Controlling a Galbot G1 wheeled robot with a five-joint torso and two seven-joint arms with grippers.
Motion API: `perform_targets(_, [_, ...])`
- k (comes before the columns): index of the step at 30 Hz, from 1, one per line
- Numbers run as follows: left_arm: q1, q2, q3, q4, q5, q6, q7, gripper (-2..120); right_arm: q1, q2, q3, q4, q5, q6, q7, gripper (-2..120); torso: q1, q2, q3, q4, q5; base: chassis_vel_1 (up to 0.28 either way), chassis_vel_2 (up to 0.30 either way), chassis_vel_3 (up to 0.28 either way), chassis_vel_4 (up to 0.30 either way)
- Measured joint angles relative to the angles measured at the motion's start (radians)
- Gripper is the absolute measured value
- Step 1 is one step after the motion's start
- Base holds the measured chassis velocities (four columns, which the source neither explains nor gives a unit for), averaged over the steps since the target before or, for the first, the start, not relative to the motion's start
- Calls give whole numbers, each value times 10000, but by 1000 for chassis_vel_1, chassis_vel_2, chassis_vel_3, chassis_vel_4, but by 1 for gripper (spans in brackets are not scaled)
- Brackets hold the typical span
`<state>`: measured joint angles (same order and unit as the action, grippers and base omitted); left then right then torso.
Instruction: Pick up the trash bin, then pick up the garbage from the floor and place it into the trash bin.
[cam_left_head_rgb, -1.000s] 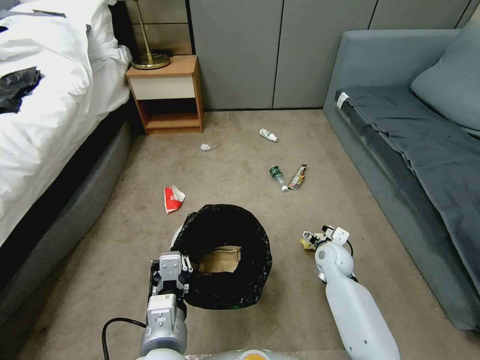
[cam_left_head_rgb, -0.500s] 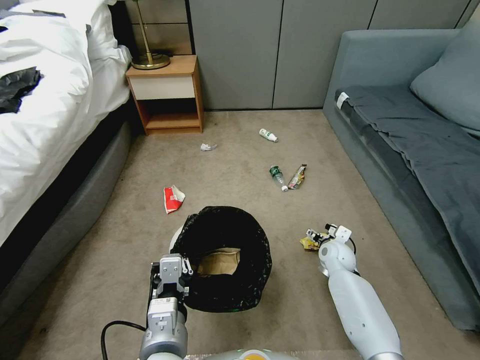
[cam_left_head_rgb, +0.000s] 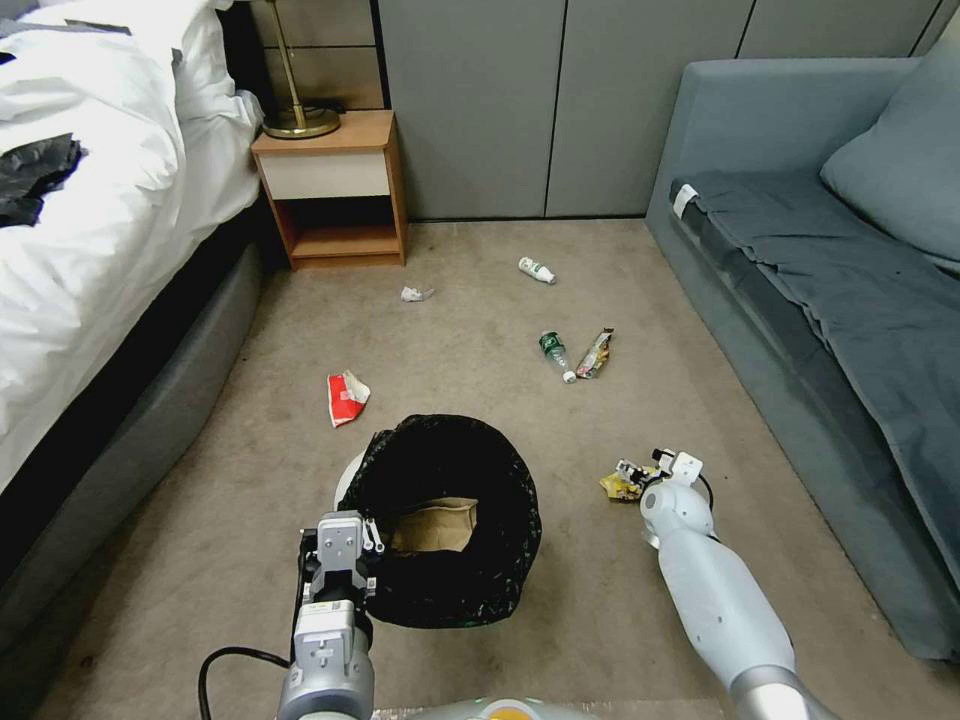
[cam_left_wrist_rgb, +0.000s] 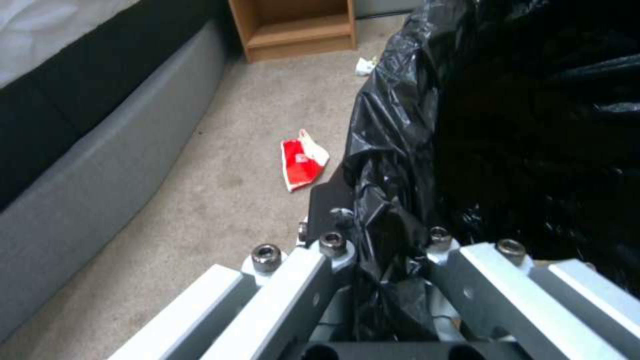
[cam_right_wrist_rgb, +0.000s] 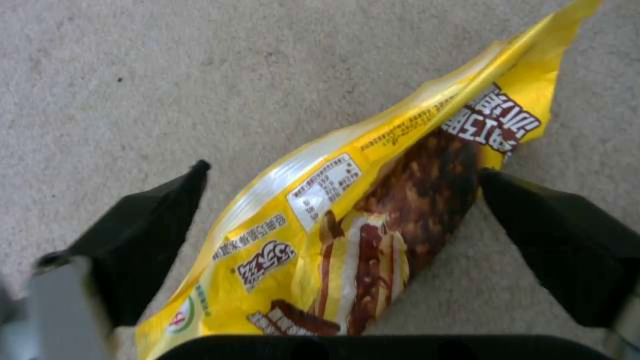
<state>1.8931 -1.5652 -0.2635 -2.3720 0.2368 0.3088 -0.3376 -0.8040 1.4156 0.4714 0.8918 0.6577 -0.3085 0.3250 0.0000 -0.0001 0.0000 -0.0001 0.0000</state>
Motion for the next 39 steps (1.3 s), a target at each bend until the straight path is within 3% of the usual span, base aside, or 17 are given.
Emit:
perform_targets(5, [28, -3, 6, 1, 25, -25, -4, 2, 180, 36, 81, -387, -82, 144, -184, 84, 0, 0, 0, 0, 0, 0, 0, 0, 0])
perform_targets(17, [80, 31, -24, -57, 23, -37, -12, 2, 639, 146, 307, -1502, -452, 719, -668, 36, 0, 0, -1, 0, -4, 0, 0, 0, 0])
perform_targets(23, [82, 32, -20, -62, 22, -46, -13, 2, 742, 89, 351, -1827, -550, 935, -817, 19, 0, 1, -1, 1, -1, 0, 0, 0, 0])
perform_targets(26, [81, 31, -15, -63, 21, -56, -13, 2, 742, 46, 364, -1887, -633, 1016, -844, 3, 0, 0, 0, 2, 3, 0, 0, 0, 0])
perform_targets(39, [57, 65, 3, -80, -5, -68, -13, 2, 267, -2, 362, -985, -902, 1331, -757, 0, 0, 0, 0, 2, 1, 0, 0, 0, 0])
